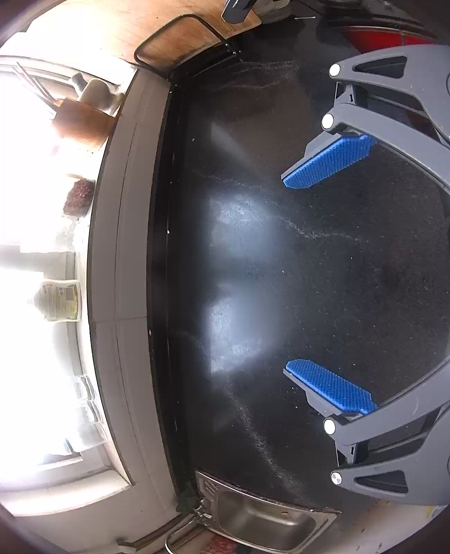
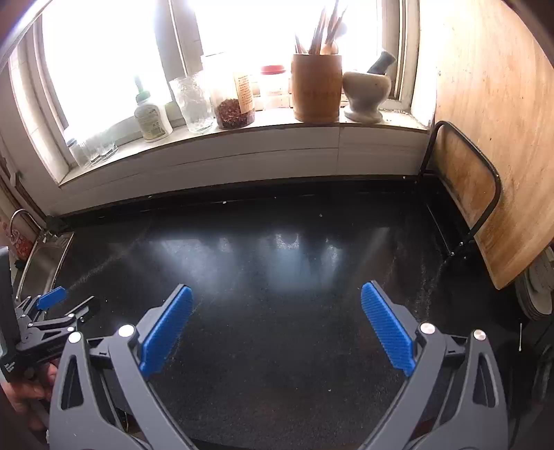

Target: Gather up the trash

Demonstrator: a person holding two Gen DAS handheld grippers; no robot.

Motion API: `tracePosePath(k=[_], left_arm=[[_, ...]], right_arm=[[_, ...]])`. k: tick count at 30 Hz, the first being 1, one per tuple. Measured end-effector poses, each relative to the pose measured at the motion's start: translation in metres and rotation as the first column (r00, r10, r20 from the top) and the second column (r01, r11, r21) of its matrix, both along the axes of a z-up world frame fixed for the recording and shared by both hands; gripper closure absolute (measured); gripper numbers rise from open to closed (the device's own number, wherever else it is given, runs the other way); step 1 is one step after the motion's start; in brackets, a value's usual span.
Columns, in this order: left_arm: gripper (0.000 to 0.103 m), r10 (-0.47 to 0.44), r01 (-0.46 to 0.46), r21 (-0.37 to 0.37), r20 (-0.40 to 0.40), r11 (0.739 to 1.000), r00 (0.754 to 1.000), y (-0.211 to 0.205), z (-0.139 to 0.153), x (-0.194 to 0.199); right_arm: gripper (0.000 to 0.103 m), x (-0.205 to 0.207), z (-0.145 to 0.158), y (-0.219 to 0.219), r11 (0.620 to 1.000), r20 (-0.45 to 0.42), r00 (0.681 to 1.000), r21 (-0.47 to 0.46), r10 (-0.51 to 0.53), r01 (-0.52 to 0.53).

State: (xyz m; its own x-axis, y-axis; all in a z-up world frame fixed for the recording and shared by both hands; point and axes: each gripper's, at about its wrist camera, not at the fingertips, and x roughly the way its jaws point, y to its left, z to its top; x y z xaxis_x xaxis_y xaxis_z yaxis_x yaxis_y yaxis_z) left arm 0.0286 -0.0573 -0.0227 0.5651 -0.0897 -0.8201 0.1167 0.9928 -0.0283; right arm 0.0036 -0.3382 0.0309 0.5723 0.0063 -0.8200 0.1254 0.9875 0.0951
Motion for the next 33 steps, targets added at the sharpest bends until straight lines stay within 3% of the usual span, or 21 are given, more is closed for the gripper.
tracePosePath(k=[33], left_arm=[[0.006, 0.023, -0.022, 0.023, -0.025, 1.0, 0.999, 0.002, -0.007, 0.013]], right_arm=[[0.008, 0.024, -0.015, 0.016, 0.999, -0.038, 0.998, 0.016, 0.04, -0.039]])
